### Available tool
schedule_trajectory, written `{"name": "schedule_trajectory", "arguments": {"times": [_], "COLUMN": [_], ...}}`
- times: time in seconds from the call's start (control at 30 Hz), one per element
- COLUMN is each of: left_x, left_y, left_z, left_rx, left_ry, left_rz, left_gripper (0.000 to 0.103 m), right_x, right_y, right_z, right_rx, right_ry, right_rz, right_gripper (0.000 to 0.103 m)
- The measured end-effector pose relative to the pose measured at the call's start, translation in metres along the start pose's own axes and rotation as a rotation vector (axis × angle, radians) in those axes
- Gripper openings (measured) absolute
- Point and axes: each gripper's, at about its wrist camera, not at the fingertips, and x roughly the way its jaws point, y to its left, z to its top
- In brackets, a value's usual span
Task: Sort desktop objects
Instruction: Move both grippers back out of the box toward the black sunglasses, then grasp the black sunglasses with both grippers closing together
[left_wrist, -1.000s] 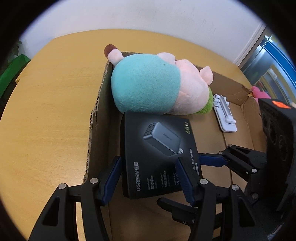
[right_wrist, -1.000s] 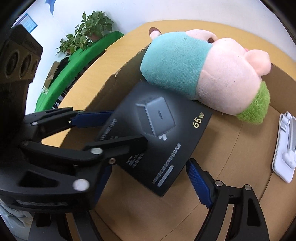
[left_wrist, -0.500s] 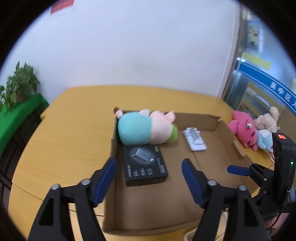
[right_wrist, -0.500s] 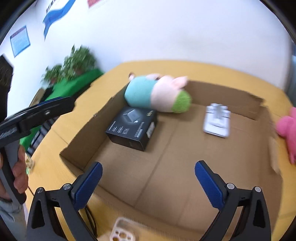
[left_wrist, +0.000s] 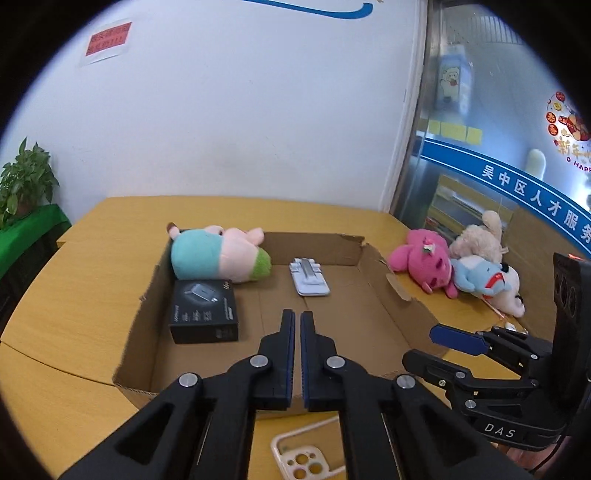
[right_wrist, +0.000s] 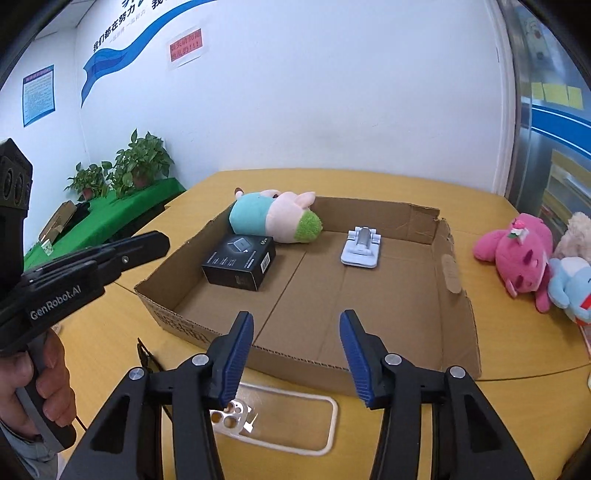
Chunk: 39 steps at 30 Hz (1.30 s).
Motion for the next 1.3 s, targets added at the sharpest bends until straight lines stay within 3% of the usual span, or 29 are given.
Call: {"name": "schedule_trajectory", "arguments": {"times": [0.03, 0.07, 0.13, 0.17, 0.2, 0.7, 0.9, 1.1, 1.2, 1.3], "left_x": [0.001, -0.001, -0.004, -0.006, -0.009, -0.018, -0.023, -0.037, -0.04, -0.033], "left_y": [-0.005, -0.01, -0.015, -0.015, -0.015, 0.0, 0.037, 0.084, 0.102, 0.117], "left_z": [-0.002, -0.003, -0.005, -0.007, -0.008, -0.036, -0.067, -0.094, -0.103, -0.115], "left_rx": [0.011, 0.023, 0.022, 0.01, 0.0, -0.05, -0.137, -0.263, -0.309, -0.372], "left_ry": [0.005, 0.009, 0.013, 0.005, -0.011, 0.036, 0.106, 0.139, 0.157, 0.207], "left_rz": [0.002, 0.005, 0.011, 0.014, 0.02, 0.023, 0.068, 0.107, 0.124, 0.108], "left_gripper": [0.003, 0.01, 0.044, 0.077, 0.082, 0.082, 0.082, 0.082, 0.082, 0.082], "right_x": [-0.003, -0.008, -0.017, -0.019, -0.02, 0.001, 0.041, 0.076, 0.096, 0.116], "right_y": [-0.002, -0.003, -0.006, -0.006, -0.007, -0.011, 0.036, 0.086, 0.102, 0.118], "right_z": [-0.002, -0.004, -0.009, -0.01, -0.012, -0.049, -0.077, -0.087, -0.086, -0.087], "right_rx": [0.006, 0.013, 0.017, 0.018, 0.017, 0.03, -0.103, -0.192, -0.218, -0.269], "right_ry": [-0.003, -0.013, -0.034, -0.039, -0.036, 0.064, 0.261, 0.355, 0.395, 0.44], "right_rz": [0.007, 0.008, -0.001, 0.003, 0.013, 0.076, 0.294, 0.455, 0.496, 0.494], "right_gripper": [0.066, 0.083, 0.095, 0.095, 0.095, 0.096, 0.095, 0.094, 0.083, 0.059]}}
